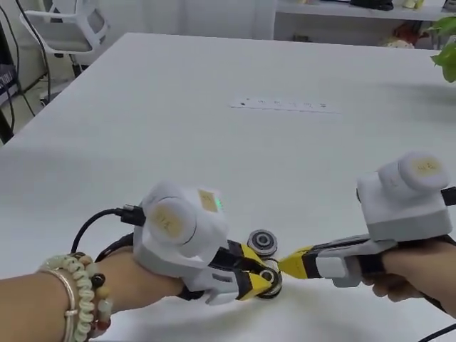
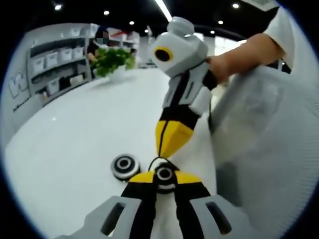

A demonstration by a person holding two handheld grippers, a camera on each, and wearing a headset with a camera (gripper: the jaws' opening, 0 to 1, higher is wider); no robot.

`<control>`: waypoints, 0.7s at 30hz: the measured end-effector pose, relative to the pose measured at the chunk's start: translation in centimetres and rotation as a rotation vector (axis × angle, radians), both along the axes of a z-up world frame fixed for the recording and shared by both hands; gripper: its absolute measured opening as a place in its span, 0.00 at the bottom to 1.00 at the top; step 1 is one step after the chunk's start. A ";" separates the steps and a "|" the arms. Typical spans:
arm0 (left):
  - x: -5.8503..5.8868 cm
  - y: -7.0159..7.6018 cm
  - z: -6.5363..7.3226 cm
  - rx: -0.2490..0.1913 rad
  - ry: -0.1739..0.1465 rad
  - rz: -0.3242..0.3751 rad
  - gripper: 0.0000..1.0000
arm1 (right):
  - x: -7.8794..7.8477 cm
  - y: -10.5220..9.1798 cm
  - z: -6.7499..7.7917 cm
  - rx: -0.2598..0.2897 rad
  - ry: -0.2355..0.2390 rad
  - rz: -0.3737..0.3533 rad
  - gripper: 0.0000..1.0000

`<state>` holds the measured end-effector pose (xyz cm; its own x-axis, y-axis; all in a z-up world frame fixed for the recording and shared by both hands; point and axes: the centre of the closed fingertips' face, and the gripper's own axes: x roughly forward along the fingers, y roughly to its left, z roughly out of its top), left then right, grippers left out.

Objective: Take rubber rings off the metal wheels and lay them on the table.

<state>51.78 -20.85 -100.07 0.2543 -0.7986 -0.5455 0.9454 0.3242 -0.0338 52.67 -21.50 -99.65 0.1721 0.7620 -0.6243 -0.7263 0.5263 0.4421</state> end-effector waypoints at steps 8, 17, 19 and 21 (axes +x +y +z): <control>-0.7 0.0 0.5 0.001 0.048 -0.027 0.22 | -0.1 0.1 0.1 0.000 0.009 0.002 0.00; -0.9 0.1 4.2 -0.063 0.010 -0.068 0.42 | 0.1 0.2 0.5 0.014 0.005 -0.007 0.00; -1.0 0.1 5.5 -0.115 0.037 -0.055 0.47 | 0.0 0.2 0.5 0.015 0.004 -0.004 0.00; -1.2 0.7 6.1 -0.128 0.039 -0.061 0.50 | -0.1 0.3 0.5 0.015 0.003 -0.002 0.00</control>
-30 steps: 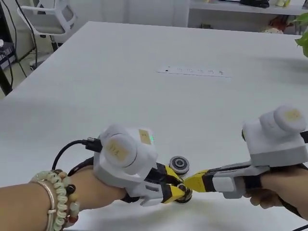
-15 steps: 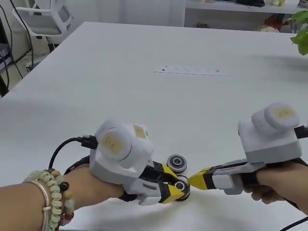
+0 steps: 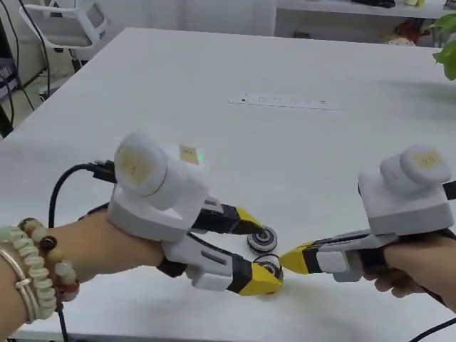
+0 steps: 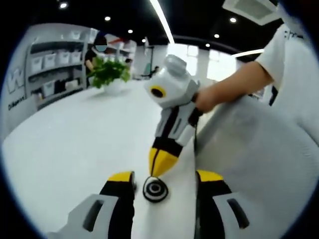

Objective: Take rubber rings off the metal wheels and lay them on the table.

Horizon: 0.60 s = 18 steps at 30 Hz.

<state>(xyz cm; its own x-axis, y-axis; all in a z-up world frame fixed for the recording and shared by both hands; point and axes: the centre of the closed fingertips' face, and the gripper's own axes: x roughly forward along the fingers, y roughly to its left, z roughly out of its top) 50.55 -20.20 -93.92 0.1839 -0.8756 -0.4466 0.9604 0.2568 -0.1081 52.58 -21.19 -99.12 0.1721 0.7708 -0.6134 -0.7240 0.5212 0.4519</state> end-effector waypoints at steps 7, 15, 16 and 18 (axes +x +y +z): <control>-1.5 2.0 0.8 0.048 0.024 -0.050 0.62 | -0.1 0.3 0.4 0.016 -0.007 0.006 0.00; -2.5 5.3 1.2 0.063 -0.003 0.030 0.70 | -0.3 0.9 1.3 0.044 -0.022 0.022 0.00; -2.5 5.7 1.2 0.060 -0.003 0.047 0.71 | -0.3 1.0 1.3 0.046 -0.023 0.023 0.00; -2.6 6.4 1.3 0.041 -0.004 0.083 0.71 | -0.5 1.1 1.4 0.050 -0.026 0.026 0.00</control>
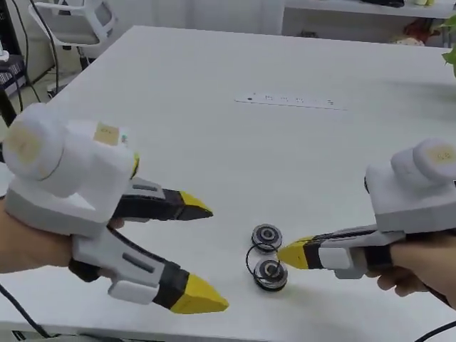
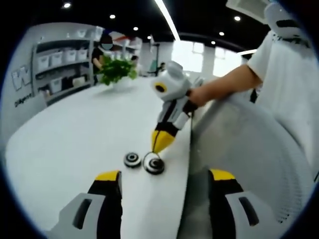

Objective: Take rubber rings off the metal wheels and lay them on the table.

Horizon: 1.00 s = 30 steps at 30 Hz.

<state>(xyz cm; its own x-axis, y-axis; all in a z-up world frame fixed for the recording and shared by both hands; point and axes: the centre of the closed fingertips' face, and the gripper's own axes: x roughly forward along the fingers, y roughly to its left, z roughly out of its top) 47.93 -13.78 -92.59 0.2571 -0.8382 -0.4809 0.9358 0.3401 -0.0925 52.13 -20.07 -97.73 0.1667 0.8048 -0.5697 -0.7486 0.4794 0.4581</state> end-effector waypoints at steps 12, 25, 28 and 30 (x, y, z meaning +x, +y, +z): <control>-0.6 2.6 -1.2 -0.060 0.021 0.164 0.76 | -1.1 1.4 -0.1 0.022 -0.002 0.045 0.00; -0.7 2.8 -2.0 -0.038 0.007 0.218 0.74 | -1.7 3.0 -0.6 0.016 -0.102 0.109 0.00; -0.6 2.7 -1.9 -0.044 0.002 0.221 0.73 | -1.9 3.3 -0.7 0.012 -0.139 0.138 0.00; -0.6 2.8 -1.8 -0.048 0.001 0.226 0.73 | -2.0 3.6 -1.0 -0.001 -0.185 0.162 0.00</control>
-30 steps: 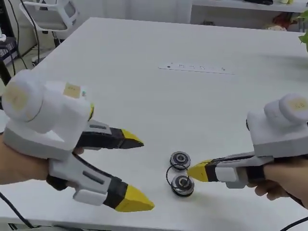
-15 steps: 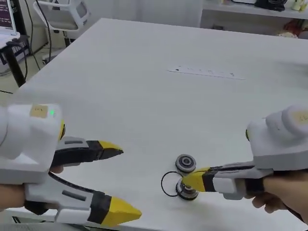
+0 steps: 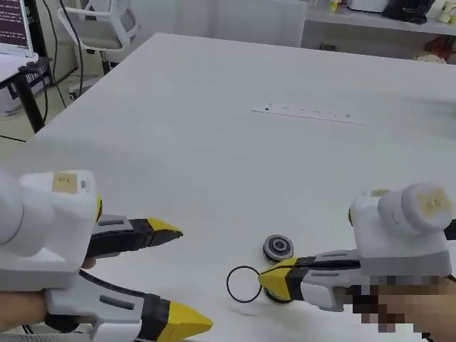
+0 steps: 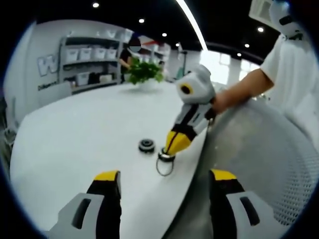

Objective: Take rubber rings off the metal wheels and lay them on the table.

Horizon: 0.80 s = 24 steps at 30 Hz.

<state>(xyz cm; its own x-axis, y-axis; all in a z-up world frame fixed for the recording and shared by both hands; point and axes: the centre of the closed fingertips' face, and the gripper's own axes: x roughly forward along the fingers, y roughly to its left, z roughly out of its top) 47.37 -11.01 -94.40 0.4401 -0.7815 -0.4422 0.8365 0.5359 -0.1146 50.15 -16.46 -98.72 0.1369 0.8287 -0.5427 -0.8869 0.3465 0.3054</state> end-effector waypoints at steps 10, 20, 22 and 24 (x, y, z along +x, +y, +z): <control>0.1 0.1 -0.1 0.002 0.003 0.011 0.75 | 0.3 0.9 -1.3 -0.054 -0.139 0.070 0.00; -0.2 0.0 -0.4 0.013 0.015 -0.004 0.75 | 1.8 0.2 -0.8 -0.053 -0.184 0.042 0.08; -0.2 0.0 -0.4 0.019 0.014 -0.005 0.75 | 2.2 0.0 -0.5 -0.041 -0.171 0.020 0.09; -0.2 0.0 -0.4 0.023 0.012 -0.009 0.75 | 2.6 -0.3 0.0 -0.024 -0.167 0.003 0.08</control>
<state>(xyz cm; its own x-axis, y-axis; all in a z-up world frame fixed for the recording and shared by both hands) 47.17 -10.98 -94.82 0.4275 -0.7752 -0.4650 0.8402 0.5306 -0.1121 52.75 -16.80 -98.69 0.2244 0.8166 -0.5318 -0.9258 0.3490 0.1452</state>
